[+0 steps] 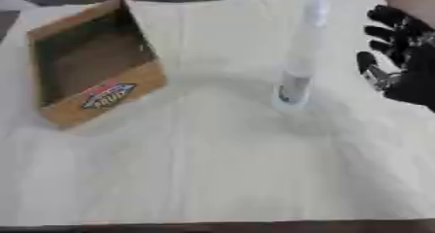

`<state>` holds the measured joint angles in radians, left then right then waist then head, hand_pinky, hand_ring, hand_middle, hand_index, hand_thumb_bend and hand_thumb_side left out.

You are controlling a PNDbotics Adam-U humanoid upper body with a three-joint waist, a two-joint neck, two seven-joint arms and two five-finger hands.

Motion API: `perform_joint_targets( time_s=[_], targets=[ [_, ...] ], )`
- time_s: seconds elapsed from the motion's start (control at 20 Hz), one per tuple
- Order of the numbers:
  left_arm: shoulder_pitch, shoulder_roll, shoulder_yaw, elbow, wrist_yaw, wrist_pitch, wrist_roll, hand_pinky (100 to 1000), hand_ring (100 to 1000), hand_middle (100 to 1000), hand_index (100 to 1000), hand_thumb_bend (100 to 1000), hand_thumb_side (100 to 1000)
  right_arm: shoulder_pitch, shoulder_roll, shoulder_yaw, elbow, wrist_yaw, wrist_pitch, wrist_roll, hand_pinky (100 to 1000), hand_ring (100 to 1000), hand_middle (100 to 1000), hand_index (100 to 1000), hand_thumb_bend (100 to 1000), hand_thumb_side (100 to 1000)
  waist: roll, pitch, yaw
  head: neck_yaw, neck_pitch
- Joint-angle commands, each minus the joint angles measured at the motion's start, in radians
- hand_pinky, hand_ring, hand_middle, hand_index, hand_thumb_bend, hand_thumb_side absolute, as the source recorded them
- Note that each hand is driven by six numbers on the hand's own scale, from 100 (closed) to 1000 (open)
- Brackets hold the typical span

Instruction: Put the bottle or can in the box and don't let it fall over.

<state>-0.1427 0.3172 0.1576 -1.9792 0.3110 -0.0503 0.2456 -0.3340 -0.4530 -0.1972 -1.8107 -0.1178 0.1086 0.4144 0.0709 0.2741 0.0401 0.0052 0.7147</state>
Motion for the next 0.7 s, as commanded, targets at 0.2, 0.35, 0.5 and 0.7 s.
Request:
perform_joint_targets(
  time_s=[0.2, 0.35, 0.5, 0.7],
  targets=[
    [-0.003, 0.027, 0.01, -0.021, -0.007, -0.003, 0.0, 1000, 1000, 958, 897, 410, 918, -0.014, -0.016, -0.013, -0.005, 0.0, -0.003, 0.007, 1000, 1000, 1000, 999, 127, 100, -0.003, -0.01, -0.001, 0.007, 0.01],
    [-0.003, 0.027, 0.01, -0.021, -0.007, -0.003, 0.0, 1000, 1000, 959, 897, 410, 918, -0.014, -0.016, -0.013, -0.004, 0.001, -0.003, 0.008, 1000, 1000, 1000, 998, 125, 100, -0.003, -0.01, -0.001, 0.007, 0.008],
    [-0.003, 0.027, 0.009, -0.021, -0.007, -0.003, -0.001, 1000, 1000, 959, 897, 410, 918, -0.014, -0.016, -0.011, 0.0, 0.003, -0.002, 0.01, 1000, 1000, 1000, 996, 121, 100, -0.004, -0.01, -0.001, 0.004, 0.003],
    [-0.004, 0.027, 0.009, -0.021, -0.007, -0.003, -0.001, 1000, 1000, 959, 897, 410, 917, -0.014, -0.018, -0.001, 0.016, 0.008, -0.004, 0.021, 1000, 1000, 1000, 997, 116, 109, -0.004, -0.01, 0.002, -0.004, -0.004]
  ],
)
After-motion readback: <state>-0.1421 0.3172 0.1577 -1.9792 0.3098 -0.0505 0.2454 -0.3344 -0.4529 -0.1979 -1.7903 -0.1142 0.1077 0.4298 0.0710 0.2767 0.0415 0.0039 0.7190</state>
